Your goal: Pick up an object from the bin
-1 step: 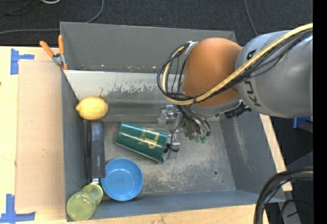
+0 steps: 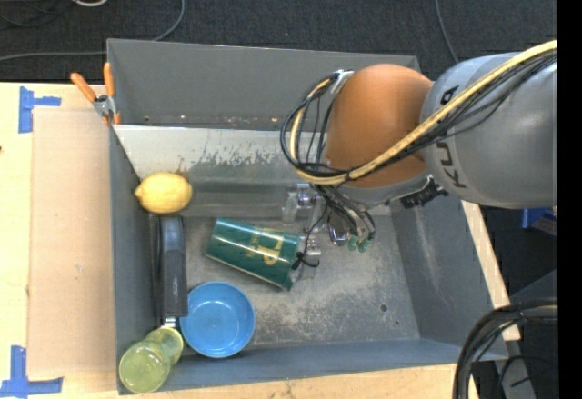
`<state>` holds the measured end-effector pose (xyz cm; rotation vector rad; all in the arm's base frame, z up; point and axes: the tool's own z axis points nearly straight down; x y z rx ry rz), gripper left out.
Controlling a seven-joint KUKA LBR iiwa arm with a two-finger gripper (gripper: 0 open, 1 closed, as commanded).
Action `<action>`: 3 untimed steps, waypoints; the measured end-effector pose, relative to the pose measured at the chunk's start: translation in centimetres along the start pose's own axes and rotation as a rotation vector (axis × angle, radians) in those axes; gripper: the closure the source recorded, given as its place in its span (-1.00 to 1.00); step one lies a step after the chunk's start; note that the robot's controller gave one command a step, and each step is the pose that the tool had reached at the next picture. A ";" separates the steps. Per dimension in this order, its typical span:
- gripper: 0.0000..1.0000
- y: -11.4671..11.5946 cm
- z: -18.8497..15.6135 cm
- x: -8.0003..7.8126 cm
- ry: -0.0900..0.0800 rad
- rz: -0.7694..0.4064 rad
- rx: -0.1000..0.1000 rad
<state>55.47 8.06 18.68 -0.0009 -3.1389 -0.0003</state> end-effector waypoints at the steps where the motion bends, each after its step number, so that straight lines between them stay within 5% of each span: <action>1: -1.00 5.2 11.1 -1.2 -0.020 -0.062 -0.004; 2: -1.00 5.5 2.8 -0.2 -0.010 0.106 -0.001; 3: -1.00 3.3 8.3 -0.8 -0.023 0.058 -0.006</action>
Offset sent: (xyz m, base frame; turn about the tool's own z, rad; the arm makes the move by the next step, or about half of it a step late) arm 0.0011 0.0550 -0.0268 0.1068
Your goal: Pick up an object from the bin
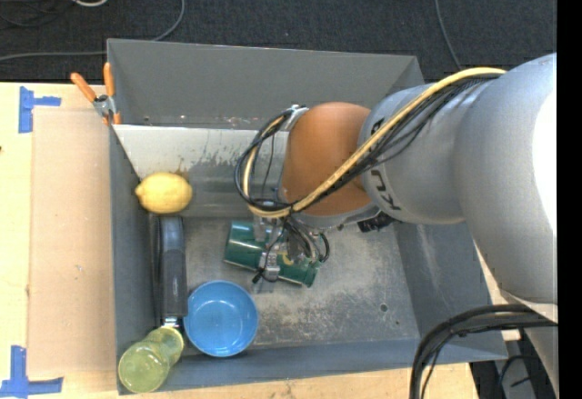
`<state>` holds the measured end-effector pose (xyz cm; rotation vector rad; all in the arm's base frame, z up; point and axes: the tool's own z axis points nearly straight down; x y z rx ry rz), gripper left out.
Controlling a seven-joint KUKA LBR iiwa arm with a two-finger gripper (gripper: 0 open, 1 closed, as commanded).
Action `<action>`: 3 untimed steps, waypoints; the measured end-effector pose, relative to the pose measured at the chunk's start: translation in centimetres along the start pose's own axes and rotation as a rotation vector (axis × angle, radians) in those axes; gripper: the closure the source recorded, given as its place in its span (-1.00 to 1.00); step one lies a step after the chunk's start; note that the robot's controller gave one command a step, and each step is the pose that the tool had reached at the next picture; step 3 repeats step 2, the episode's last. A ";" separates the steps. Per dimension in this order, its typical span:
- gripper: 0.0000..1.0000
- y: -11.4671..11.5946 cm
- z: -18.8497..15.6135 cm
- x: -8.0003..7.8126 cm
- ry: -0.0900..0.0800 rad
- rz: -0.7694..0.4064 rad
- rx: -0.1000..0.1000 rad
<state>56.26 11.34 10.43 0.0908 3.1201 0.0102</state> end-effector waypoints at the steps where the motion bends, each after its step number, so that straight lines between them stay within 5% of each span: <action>1: -1.00 -0.3 2.2 -0.4 -0.036 0.174 -0.010; 2: 1.00 -0.6 2.4 -1.6 -0.030 0.165 -0.011; 3: 1.00 -0.6 2.4 -1.6 -0.030 0.165 -0.011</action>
Offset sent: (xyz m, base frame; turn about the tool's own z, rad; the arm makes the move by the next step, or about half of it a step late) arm 0.0059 -0.0091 -0.0343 0.1624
